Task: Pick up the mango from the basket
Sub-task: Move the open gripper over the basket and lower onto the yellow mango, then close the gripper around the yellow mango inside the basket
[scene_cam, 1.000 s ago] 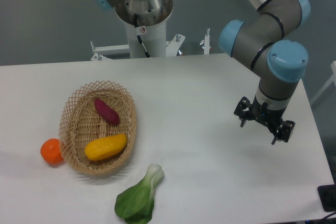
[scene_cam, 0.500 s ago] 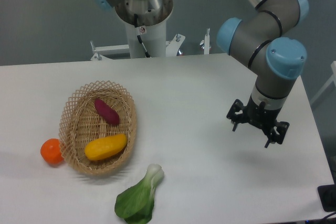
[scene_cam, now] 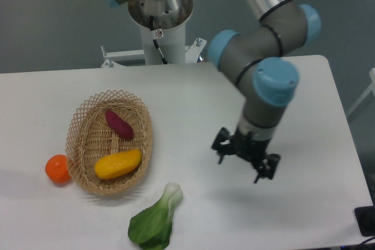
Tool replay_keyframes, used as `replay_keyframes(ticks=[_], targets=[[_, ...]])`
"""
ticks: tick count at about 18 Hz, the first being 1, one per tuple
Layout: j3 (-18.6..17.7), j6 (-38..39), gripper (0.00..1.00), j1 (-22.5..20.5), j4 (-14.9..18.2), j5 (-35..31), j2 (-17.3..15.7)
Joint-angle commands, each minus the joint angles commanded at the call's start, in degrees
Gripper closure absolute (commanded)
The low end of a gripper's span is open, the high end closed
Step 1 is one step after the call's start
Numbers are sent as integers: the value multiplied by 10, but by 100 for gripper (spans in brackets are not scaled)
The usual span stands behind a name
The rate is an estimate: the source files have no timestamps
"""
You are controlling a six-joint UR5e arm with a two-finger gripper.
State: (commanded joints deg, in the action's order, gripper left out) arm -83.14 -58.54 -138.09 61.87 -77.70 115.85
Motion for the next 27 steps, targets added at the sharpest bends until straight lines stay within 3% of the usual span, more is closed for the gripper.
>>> replay_keyframes(ticks=[5, 8, 14, 19, 27], targets=[[-51, -7, 0, 37, -4, 25, -45], [-90, -15, 0, 70, -11, 24, -50], [-160, -25, 0, 128, -89, 23, -49], [-170, -23, 0, 159, -92, 22, -41], [-174, -21, 0, 170, -93, 20, -22]])
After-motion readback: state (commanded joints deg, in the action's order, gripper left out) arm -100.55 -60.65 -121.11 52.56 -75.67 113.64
